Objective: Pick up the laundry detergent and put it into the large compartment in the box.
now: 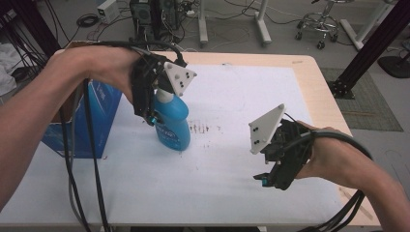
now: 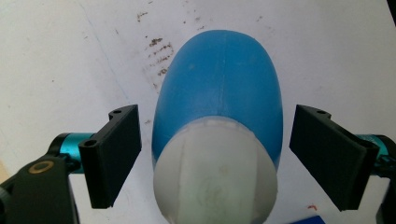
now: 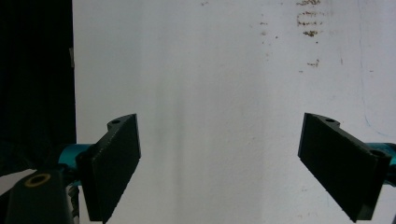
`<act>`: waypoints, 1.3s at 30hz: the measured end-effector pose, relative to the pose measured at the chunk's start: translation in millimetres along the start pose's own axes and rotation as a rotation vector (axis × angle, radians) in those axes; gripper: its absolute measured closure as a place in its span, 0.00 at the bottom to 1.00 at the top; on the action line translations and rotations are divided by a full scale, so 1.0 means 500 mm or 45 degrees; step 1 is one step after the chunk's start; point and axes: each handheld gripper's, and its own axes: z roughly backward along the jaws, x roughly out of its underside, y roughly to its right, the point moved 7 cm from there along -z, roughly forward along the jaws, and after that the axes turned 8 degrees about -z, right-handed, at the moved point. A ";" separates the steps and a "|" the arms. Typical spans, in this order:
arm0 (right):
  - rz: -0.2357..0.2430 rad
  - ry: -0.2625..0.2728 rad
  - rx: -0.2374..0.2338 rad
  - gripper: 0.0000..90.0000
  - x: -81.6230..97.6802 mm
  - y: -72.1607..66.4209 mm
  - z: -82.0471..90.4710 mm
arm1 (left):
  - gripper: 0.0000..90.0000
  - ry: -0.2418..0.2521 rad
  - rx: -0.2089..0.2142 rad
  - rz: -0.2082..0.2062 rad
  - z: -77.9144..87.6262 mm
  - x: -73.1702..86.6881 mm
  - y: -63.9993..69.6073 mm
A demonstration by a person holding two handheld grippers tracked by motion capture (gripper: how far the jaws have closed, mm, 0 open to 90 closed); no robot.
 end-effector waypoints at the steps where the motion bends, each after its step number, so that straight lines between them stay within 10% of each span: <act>1: 0.001 0.000 0.001 0.14 0.000 0.000 0.000 | 0.19 0.001 0.003 -0.004 0.000 -0.001 0.000; 39: -0.016 -0.015 0.008 0.14 0.009 0.002 -0.002 | 0.30 -0.020 0.014 -0.006 0.003 -0.005 0.004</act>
